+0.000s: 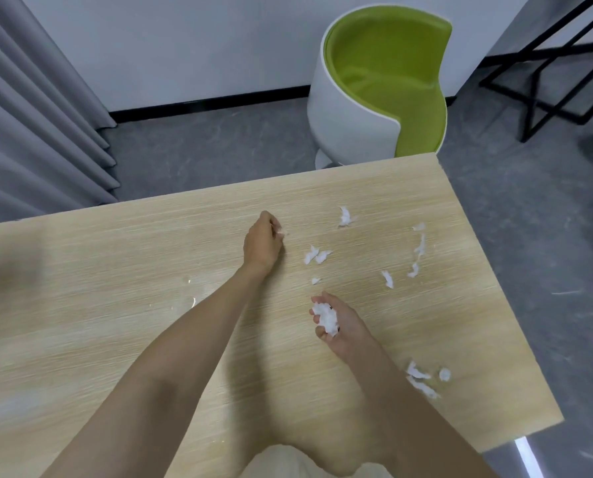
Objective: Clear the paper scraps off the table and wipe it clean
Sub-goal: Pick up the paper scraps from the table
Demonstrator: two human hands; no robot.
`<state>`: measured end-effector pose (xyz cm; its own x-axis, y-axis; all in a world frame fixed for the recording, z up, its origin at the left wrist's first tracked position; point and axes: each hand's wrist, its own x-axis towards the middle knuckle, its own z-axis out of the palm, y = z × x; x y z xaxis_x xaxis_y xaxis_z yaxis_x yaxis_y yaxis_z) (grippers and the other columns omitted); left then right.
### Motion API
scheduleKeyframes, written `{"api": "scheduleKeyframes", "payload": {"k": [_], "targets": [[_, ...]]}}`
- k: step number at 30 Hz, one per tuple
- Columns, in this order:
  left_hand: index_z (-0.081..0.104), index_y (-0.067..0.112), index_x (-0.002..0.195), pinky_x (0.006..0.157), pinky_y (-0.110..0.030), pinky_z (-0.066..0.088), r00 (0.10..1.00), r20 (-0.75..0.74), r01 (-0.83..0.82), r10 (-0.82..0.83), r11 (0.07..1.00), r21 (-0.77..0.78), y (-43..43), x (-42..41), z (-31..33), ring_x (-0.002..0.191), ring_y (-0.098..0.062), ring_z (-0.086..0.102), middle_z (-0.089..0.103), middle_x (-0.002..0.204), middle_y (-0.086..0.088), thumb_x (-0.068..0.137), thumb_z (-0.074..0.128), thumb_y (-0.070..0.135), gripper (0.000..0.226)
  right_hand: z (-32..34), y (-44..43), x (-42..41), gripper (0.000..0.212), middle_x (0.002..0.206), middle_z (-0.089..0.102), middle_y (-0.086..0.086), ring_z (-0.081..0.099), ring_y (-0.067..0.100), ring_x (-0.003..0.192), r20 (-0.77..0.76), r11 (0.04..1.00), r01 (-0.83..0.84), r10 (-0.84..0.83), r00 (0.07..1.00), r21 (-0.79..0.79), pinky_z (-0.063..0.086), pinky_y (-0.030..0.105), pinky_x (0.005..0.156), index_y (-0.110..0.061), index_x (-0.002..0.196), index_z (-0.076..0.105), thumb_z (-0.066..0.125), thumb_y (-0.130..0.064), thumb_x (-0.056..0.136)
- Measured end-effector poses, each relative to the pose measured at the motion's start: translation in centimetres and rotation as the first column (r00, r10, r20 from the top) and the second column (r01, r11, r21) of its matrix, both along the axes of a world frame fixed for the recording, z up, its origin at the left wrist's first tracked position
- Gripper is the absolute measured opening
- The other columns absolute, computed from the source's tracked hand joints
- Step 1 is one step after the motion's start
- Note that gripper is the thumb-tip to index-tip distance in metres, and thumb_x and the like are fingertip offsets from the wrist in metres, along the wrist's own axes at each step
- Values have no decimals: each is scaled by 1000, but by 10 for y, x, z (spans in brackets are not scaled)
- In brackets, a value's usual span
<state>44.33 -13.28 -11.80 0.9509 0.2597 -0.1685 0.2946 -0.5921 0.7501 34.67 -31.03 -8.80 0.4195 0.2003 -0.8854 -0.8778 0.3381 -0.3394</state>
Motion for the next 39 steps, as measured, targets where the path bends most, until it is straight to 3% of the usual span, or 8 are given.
{"api": "scheduleKeyframes", "payload": {"k": [4, 9, 12, 16, 23, 29, 34, 39], "targets": [[51, 9, 118, 74, -34, 45, 995, -30, 93, -93, 996, -12, -10, 2, 10, 82, -19, 54, 58, 86, 0, 89, 56, 6, 29, -1, -6, -3, 26, 72, 55, 2, 43, 9, 59, 12, 1000, 19, -19, 1000, 11, 33, 15, 39, -11, 83, 61, 48, -28, 97], [54, 12, 116, 71, -31, 48, 930, -131, 336, -344, 938, -81, -32, 0, 13, 80, -20, 59, 61, 87, -3, 87, 59, 6, 30, 4, -11, -6, 26, 68, 58, 2, 44, 10, 60, 17, 999, 44, -44, 999, 5, 34, 16, 41, -11, 79, 62, 50, -26, 96], [53, 11, 114, 78, -38, 50, 876, -229, 451, -424, 889, 80, -43, -7, 6, 91, -24, 59, 63, 102, -6, 88, 56, 10, 27, 2, -16, -7, 25, 72, 55, 2, 44, 9, 58, 16, 998, 62, -62, 998, 22, 35, 16, 40, -11, 82, 60, 47, -26, 97], [61, 7, 94, 75, -35, 47, 867, -270, 467, -420, 873, 142, -48, -7, 3, 93, -28, 59, 63, 102, -9, 85, 54, 4, 12, 1, -21, -8, 27, 71, 53, 3, 41, 10, 59, 13, 996, 86, -86, 996, 30, 35, 15, 39, -10, 83, 59, 43, -26, 99], [57, 10, 75, 74, -37, 50, 909, -131, 411, -396, 904, 116, -62, -12, 6, 84, -25, 56, 47, 105, -4, 78, 60, -4, 14, 1, -32, -13, 27, 70, 55, 2, 44, 9, 54, 12, 996, 90, -90, 996, 9, 35, 15, 38, -13, 81, 60, 45, -28, 98], [60, 6, 84, 72, -33, 42, 879, -126, 475, -459, 866, 158, -80, -14, 3, 90, -29, 55, 55, 101, -11, 78, 51, -4, 14, -1, -41, -20, 28, 69, 55, 1, 46, 7, 53, 14, 994, 109, -109, 994, 4, 34, 15, 41, -13, 79, 60, 45, -28, 98], [57, 15, 72, 72, -34, 52, 963, -118, 229, -241, 968, -106, -79, -27, 15, 78, -20, 61, 65, 84, -2, 81, 60, 2, 16, -4, -50, -24, 28, 75, 55, 4, 48, 8, 50, -13, 984, 168, -168, 986, 51, 37, 16, 39, -11, 83, 60, 43, -28, 98], [57, 24, 71, 67, -24, 46, 968, -136, 142, -209, 910, -390, -86, -77, 49, 67, -7, 52, 56, 71, 8, 77, 70, 1, 27, 3, -46, -25, 15, 77, 58, 4, 51, 12, 59, -21, 980, 171, -170, 985, 100, 35, 18, 43, -12, 82, 59, 53, -22, 91]]}}
